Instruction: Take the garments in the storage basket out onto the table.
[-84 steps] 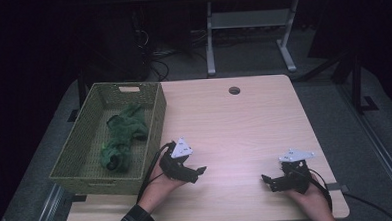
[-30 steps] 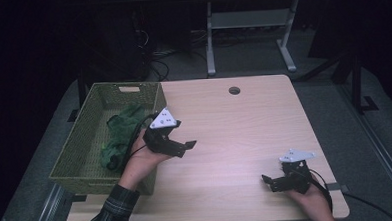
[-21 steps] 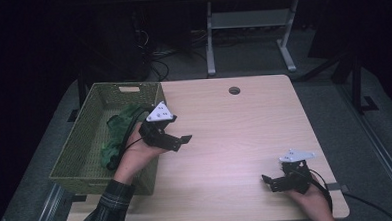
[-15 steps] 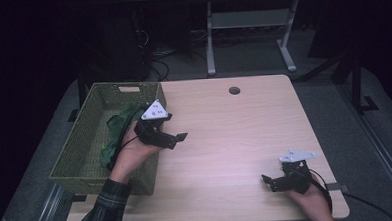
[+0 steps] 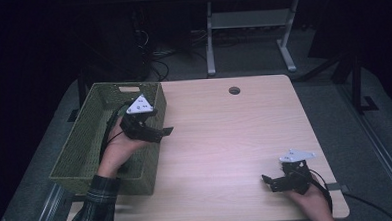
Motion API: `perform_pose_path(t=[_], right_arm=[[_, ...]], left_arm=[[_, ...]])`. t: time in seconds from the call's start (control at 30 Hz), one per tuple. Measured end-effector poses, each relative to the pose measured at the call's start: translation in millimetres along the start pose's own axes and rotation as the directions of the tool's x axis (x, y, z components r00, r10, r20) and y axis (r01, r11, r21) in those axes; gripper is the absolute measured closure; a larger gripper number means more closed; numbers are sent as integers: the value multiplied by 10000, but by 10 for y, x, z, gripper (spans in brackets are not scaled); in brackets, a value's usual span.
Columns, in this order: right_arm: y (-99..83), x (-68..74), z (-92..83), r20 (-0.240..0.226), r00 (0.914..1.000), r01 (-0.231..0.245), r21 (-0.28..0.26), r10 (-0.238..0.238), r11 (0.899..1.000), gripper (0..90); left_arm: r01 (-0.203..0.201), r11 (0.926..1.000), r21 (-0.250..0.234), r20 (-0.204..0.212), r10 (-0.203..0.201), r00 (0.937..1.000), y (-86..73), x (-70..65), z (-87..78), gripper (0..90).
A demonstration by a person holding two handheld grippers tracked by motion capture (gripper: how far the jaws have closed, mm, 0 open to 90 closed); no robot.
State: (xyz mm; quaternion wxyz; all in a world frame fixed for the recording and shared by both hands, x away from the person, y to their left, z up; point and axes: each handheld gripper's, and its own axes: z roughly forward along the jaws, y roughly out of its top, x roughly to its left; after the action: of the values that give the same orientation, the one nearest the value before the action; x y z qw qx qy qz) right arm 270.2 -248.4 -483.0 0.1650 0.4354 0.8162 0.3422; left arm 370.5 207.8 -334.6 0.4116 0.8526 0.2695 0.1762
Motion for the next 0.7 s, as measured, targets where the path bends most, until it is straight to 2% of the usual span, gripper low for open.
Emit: perform_pose_path(t=[0.07,0.2,0.47,0.5,0.67,0.7], right_arm=[[-2,1,-3,-1,10000,-28,11,28,10000,13],[-5,0,-5,5,10000,-44,3,44,10000,13],[-11,-4,-13,29,10000,-67,16,67,10000,13],[-12,-4,-13,34,10000,-65,12,65,10000,13],[-12,-4,-13,32,10000,-68,12,68,10000,13],[-12,-4,-13,33,10000,-67,11,67,10000,13]], left_arm=[[-39,10000,25,29,39,10000,-19,41,-32,175],[128,9999,-23,-52,-129,9999,-55,124,-99,195],[773,9967,-243,-424,-783,9960,-149,299,-238,211],[711,9973,-168,-491,-718,9962,-163,324,-252,215],[1024,9947,-81,-604,-1027,9929,-226,390,-265,223],[883,9961,47,-615,-879,9942,-234,410,-272,229]])
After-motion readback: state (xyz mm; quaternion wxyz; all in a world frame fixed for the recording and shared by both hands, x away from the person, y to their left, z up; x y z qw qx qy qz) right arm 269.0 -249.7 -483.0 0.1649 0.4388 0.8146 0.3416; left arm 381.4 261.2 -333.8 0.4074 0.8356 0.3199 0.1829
